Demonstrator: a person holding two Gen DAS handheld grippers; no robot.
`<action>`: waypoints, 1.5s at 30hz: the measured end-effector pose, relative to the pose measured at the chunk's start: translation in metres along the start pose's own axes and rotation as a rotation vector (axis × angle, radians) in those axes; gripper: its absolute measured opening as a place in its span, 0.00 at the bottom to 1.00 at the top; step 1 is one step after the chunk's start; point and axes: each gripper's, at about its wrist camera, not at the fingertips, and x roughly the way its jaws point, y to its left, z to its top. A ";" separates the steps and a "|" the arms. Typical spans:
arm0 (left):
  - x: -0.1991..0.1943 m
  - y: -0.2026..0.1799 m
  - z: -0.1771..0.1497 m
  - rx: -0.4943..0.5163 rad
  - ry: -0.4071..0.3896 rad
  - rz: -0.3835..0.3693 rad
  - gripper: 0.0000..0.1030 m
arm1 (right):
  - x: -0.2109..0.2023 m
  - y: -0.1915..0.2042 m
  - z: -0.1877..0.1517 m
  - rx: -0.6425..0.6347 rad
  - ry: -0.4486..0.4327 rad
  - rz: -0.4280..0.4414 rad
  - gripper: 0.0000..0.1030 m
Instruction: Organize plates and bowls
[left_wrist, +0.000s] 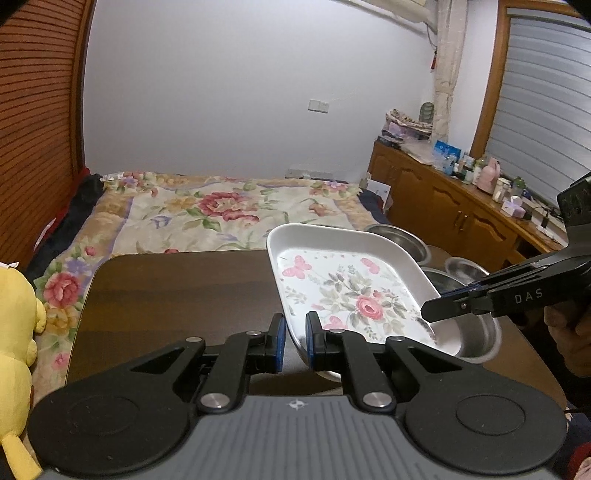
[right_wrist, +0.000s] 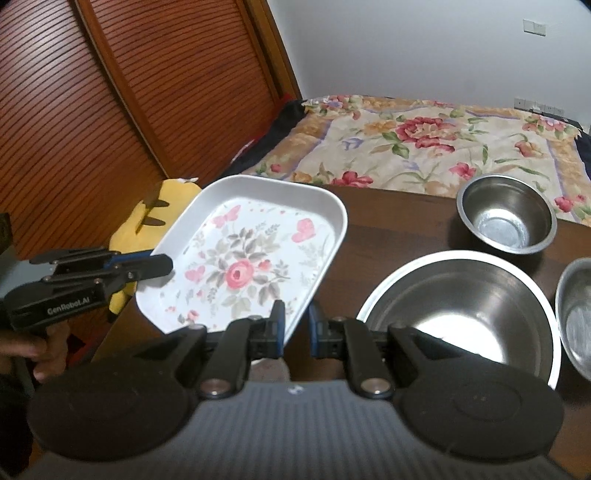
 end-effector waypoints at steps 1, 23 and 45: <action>-0.004 -0.002 -0.002 0.001 -0.001 -0.001 0.13 | -0.003 0.001 -0.002 0.002 -0.004 0.004 0.14; -0.039 -0.019 -0.072 -0.050 0.017 0.027 0.14 | -0.001 0.017 -0.081 0.049 -0.026 0.044 0.14; -0.040 -0.016 -0.109 -0.070 0.049 0.061 0.14 | -0.007 0.027 -0.115 0.051 -0.156 0.028 0.15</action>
